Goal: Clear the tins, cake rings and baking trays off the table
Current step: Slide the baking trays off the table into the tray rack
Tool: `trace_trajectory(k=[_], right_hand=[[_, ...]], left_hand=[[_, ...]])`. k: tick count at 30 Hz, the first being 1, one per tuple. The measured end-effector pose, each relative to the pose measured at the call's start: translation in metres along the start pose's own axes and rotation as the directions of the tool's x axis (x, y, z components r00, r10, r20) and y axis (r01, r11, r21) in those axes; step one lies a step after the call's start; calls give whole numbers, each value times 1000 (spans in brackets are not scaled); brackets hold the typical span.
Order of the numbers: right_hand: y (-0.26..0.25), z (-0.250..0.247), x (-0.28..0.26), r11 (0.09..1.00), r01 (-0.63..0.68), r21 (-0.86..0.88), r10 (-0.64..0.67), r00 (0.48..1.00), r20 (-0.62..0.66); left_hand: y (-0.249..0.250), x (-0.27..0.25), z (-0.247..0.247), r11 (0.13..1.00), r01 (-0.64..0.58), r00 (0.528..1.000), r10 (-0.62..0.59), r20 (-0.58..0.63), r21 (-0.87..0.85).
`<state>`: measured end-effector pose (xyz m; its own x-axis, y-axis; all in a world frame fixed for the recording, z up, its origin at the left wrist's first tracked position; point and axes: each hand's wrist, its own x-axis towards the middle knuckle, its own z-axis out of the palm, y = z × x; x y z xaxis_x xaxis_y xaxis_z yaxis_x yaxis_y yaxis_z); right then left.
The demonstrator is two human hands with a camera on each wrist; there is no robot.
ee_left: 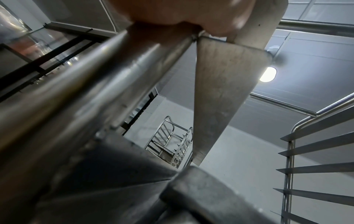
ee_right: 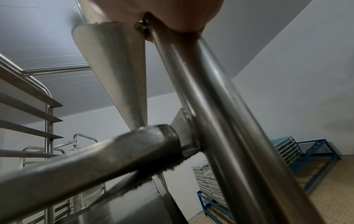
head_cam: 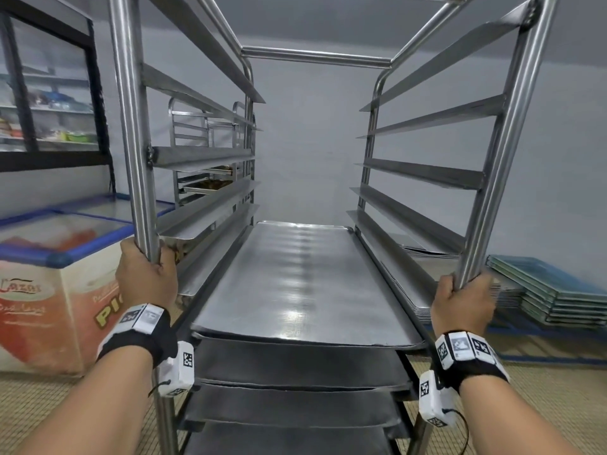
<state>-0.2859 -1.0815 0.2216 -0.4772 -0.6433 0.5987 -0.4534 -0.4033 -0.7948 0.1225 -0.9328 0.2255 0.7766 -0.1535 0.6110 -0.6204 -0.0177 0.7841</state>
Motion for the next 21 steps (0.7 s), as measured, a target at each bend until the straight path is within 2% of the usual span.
trace_trajectory(k=[9,17,21], right_hand=[[23,77,30,1000,11,13,-11,1000,-7],[30,150,48,999,42,-1,-42,999,-35],[31,179,56,1000,13,-17,-13,1000,-27]], left_hand=[[-17,39,69,1000,14,1000,-14,-12,-4],[-41,83,134,997,68,998,-68,0,-20],[-47,103,158,993,115,993,-114,24,-23]])
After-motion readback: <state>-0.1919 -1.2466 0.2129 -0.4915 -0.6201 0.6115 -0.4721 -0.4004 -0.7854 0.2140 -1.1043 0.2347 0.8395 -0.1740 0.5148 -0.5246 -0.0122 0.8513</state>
